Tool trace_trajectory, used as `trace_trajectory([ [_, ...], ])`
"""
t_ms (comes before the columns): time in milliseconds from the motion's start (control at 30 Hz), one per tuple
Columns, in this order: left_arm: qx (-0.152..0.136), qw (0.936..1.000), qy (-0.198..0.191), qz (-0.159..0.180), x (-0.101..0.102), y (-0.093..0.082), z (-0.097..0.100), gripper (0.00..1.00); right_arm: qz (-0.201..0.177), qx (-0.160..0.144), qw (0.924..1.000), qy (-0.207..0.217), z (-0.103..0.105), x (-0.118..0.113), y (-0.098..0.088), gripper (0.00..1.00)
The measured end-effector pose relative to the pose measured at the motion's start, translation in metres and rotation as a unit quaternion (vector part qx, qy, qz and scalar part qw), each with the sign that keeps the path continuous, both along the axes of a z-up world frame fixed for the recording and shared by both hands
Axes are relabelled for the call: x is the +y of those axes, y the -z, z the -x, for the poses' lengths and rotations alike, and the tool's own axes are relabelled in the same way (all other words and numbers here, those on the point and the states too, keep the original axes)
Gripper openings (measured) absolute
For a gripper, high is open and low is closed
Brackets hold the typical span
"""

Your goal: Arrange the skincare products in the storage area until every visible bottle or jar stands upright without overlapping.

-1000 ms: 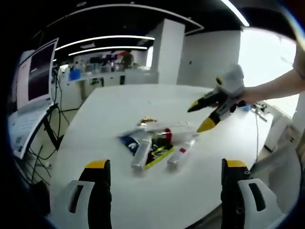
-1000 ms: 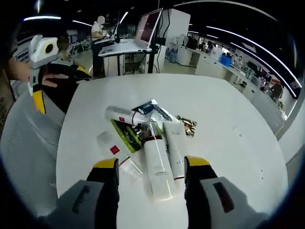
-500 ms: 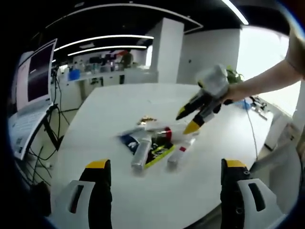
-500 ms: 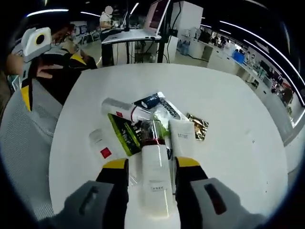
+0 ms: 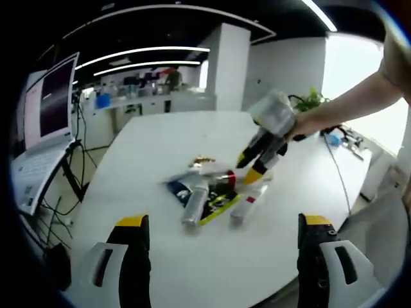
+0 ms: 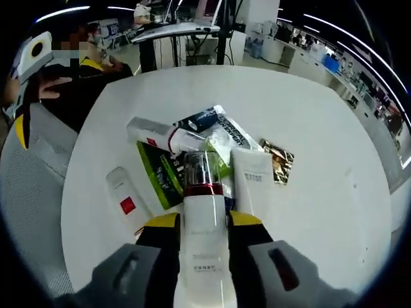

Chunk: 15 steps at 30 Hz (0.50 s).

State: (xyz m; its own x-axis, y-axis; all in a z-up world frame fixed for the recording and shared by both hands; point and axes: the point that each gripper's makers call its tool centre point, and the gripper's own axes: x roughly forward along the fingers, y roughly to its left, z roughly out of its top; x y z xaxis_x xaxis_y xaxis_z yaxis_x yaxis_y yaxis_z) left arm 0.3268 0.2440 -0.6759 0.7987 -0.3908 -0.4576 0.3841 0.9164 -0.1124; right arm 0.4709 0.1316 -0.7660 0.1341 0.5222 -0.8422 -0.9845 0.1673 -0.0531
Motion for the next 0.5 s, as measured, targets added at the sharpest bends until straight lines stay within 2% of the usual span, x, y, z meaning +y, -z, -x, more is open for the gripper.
trace_trajectory([
  [300,0.0,0.9999,0.006,-0.008,-0.002,0.0,0.001,0.94,0.056,0.008,0.9981,-0.023,0.0,0.0,0.012,0.29],
  [500,0.002,0.9999,0.008,-0.008,-0.003,0.0,0.002,0.94,0.105,0.006,0.9935,-0.044,0.0,-0.001,0.02,0.3],
])
